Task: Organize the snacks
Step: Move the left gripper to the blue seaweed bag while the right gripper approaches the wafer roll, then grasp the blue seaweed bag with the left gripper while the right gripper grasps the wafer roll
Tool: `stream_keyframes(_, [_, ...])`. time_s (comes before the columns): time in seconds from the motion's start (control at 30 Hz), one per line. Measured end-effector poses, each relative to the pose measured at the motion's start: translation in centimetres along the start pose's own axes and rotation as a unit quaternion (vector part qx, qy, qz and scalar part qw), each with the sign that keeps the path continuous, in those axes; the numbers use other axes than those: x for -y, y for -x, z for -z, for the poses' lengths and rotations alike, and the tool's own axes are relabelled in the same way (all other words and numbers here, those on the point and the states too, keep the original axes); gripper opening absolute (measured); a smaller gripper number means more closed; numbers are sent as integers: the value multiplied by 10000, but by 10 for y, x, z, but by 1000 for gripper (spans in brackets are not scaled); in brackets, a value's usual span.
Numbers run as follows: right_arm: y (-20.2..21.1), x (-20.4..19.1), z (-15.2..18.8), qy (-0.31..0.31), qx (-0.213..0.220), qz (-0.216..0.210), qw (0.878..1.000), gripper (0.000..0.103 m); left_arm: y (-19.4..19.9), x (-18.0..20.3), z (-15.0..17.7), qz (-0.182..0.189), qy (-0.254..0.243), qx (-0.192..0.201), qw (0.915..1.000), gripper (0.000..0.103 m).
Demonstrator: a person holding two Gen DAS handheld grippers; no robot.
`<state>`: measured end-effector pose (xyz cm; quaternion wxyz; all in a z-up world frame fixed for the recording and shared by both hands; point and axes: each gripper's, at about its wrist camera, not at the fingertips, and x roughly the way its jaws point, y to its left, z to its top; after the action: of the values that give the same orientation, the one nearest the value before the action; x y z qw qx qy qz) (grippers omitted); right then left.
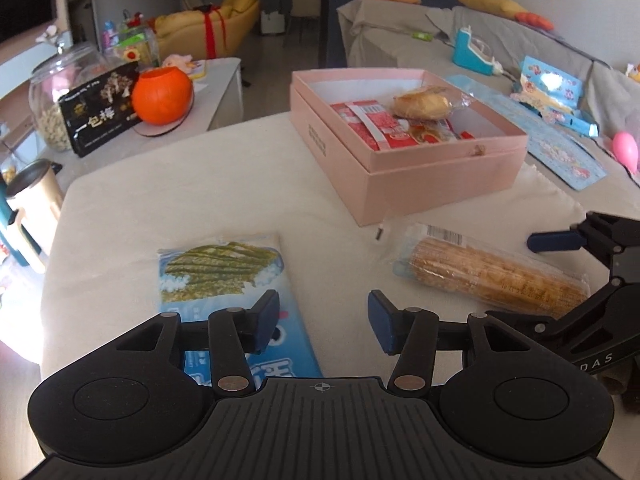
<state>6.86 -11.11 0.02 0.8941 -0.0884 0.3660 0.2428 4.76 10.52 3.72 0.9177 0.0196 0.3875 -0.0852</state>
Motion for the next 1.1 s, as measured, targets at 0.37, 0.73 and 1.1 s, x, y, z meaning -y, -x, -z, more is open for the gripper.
stream_keyframes(0.37, [0, 0, 1, 1, 1, 4, 10000, 103, -3, -53, 9, -550, 961, -63, 9938, 63])
stream_keyframes(0.73, [1, 0, 1, -12, 2, 44, 10000, 103, -31, -24, 5, -424, 341, -279, 9981, 99])
stream_keyframes(1.1, [2, 0, 1, -10, -3, 39, 10000, 103, -40, -35, -12, -431, 341, -415, 9976, 93])
